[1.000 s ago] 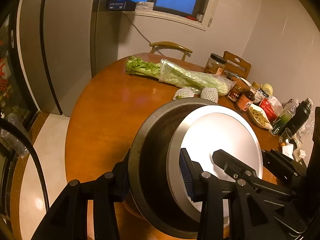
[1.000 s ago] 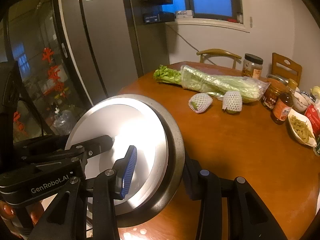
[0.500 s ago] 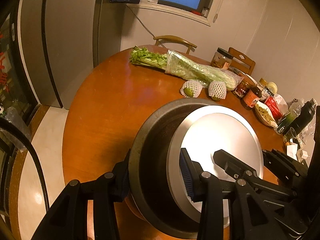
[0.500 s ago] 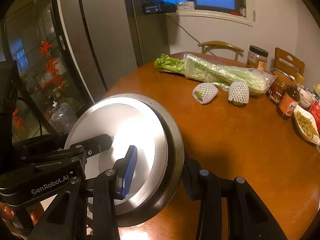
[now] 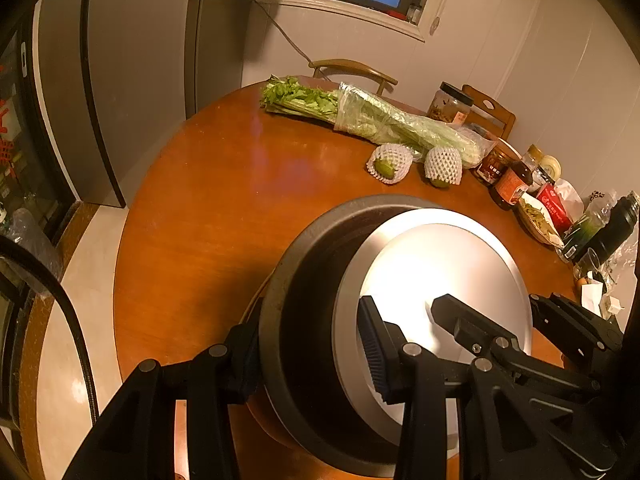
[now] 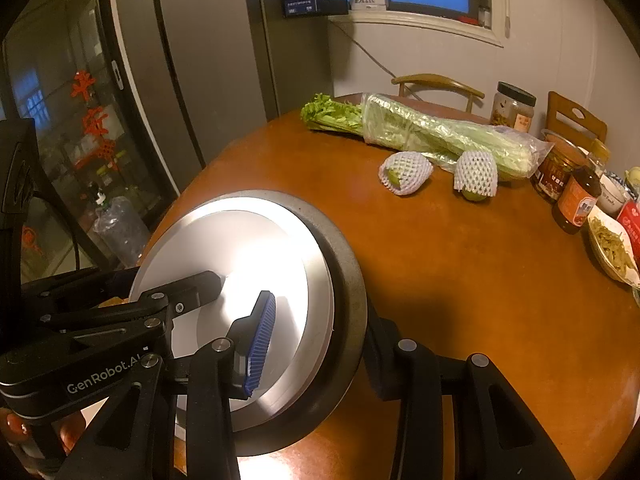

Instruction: Organize plates and bowls

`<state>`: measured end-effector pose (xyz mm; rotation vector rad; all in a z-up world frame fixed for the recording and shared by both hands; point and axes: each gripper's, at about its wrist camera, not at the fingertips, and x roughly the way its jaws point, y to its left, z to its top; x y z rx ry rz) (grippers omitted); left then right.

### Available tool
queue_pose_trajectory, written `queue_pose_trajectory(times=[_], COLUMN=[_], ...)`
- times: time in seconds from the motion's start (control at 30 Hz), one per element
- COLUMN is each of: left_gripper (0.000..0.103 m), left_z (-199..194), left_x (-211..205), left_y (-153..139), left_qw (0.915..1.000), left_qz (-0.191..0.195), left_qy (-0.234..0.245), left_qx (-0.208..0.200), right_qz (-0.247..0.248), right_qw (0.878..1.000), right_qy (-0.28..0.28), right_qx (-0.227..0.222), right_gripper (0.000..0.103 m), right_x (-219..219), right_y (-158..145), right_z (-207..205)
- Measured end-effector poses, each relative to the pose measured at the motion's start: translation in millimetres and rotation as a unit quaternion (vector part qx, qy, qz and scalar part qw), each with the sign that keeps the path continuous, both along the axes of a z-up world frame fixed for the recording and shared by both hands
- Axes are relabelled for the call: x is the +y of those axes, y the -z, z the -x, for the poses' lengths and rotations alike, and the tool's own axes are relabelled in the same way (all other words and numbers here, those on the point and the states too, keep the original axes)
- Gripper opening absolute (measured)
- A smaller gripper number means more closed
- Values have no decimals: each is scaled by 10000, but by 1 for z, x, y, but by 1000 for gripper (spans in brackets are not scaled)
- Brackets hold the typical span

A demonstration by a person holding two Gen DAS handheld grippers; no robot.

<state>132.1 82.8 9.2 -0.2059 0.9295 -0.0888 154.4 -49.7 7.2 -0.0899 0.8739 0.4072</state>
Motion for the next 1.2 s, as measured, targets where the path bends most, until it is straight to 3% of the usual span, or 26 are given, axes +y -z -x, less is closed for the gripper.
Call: queue_pose_trajectory(times=[1.2], left_gripper=[43], left_z=[-7], left_x=[3], left_y=[13], left_qw=[9998], left_qz=[-133], left_qy=[-116], left_qx=[123], right_qz=[293], right_qw=[9994], right_qy=[-8], right_qx=[-157], right_gripper=[43], right_x=[10], right_y=[8], right_z=[0])
